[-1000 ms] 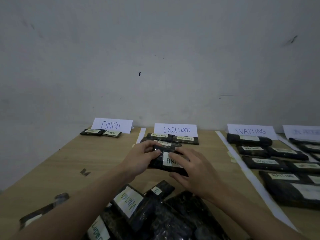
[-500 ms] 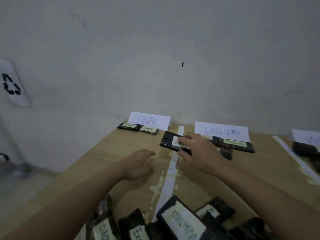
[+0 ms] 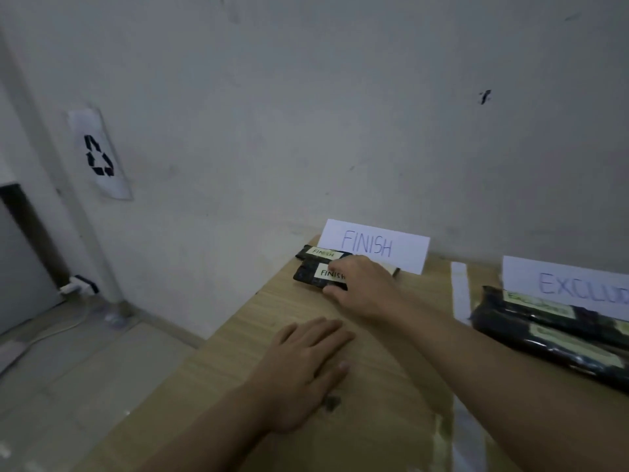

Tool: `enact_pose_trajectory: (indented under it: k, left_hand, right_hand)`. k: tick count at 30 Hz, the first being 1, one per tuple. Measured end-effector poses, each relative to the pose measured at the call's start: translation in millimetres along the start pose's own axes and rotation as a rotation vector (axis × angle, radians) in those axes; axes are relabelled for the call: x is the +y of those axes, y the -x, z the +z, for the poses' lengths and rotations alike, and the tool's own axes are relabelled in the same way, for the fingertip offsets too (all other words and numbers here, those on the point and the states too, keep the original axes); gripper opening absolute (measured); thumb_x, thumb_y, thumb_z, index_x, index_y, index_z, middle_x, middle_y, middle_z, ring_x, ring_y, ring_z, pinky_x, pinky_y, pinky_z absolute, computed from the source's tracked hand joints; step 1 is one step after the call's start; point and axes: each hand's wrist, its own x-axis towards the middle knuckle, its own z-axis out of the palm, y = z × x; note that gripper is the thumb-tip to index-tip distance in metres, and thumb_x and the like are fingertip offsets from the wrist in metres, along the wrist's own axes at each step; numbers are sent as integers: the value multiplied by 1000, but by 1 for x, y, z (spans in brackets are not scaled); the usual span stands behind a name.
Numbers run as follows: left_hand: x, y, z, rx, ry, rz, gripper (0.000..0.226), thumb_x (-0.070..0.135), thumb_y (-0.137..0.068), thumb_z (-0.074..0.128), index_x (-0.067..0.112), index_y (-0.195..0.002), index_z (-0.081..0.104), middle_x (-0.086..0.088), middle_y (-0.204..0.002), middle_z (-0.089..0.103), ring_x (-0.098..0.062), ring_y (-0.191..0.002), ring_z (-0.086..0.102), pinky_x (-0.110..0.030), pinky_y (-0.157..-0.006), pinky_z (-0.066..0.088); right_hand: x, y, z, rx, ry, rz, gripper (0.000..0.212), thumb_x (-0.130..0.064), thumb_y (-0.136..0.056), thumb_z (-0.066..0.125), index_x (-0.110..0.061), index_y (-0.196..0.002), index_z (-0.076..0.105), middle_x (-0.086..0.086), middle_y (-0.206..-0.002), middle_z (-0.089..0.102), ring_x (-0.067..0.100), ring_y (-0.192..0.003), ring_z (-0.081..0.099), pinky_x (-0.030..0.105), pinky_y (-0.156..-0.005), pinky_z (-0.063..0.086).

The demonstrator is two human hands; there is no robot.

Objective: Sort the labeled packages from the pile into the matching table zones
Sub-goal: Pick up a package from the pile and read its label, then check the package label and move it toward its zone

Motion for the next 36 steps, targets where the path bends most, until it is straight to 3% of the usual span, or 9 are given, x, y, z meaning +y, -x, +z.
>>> enact_pose_trajectory:
  k: [5, 10, 16, 18, 21, 27, 31, 36]
  left_hand:
    - [-5, -3, 2, 39, 33, 20, 70, 66, -75, 5, 46, -140, 21, 26, -150, 16, 7, -138, 5, -28, -114, 3]
    - [-4, -4, 1, 53, 46, 28, 70, 64, -75, 7, 45, -139, 25, 24, -149, 21, 6, -137, 10, -26, -112, 6]
    - [5, 1, -6, 11, 9, 32, 72, 64, -77, 11, 36, -141, 29, 14, -151, 26, -3, -140, 16, -27, -110, 10]
    - [10, 1, -15, -42, -17, 22, 55, 54, -89, 29, 29, -136, 40, 7, -147, 36, -13, -138, 28, -30, -111, 22]
    - [28, 1, -34, -56, 27, 78, 35, 34, -91, 43, 16, -117, 57, -2, -125, 56, -24, -119, 50, -36, -98, 41]
    - [78, 23, -59, -87, -13, 171, 39, 26, -94, 45, 21, -133, 47, 2, -138, 48, -16, -126, 44, -27, -101, 33]
    - [110, 47, -60, -104, -120, 237, 41, 29, -95, 42, 25, -136, 43, 5, -142, 44, -15, -127, 43, -29, -103, 34]
    - [133, 77, -63, -89, -255, 315, 42, 31, -96, 40, 27, -138, 39, 5, -143, 43, -16, -128, 44, -33, -103, 36]
  right_hand:
    - [-6, -23, 20, -79, 29, -18, 42, -41, -90, 49, -14, -123, 53, 8, -127, 53, 25, -120, 44, 39, -95, 41]
    - [-3, -12, 12, -40, 12, -29, 50, -43, -88, 52, -18, -132, 47, 5, -135, 46, 23, -126, 37, 40, -100, 37]
    - [-1, 33, -27, -52, -29, -84, 35, -32, -89, 54, -19, -121, 58, 4, -123, 56, 20, -116, 47, 39, -96, 40]
    - [1, 55, -44, -78, -32, -125, 31, -31, -89, 55, -19, -117, 60, 2, -121, 60, 18, -115, 49, 37, -96, 40]
    - [3, 91, -70, -103, -42, -154, 29, -29, -90, 56, -19, -116, 62, -3, -119, 62, 14, -112, 52, 29, -96, 39]
    - [-1, 166, -112, -50, -45, -171, 29, -29, -90, 56, -19, -117, 62, -5, -118, 63, 11, -110, 52, 22, -91, 37]
    - [-7, 218, -128, -58, -24, -189, 28, -28, -91, 55, -21, -117, 62, -4, -115, 64, 13, -108, 55, 32, -94, 41]
    - [-25, 275, -142, -91, -36, -287, 38, -1, -85, 52, -22, -114, 65, -3, -116, 64, 17, -105, 57, 33, -88, 46]
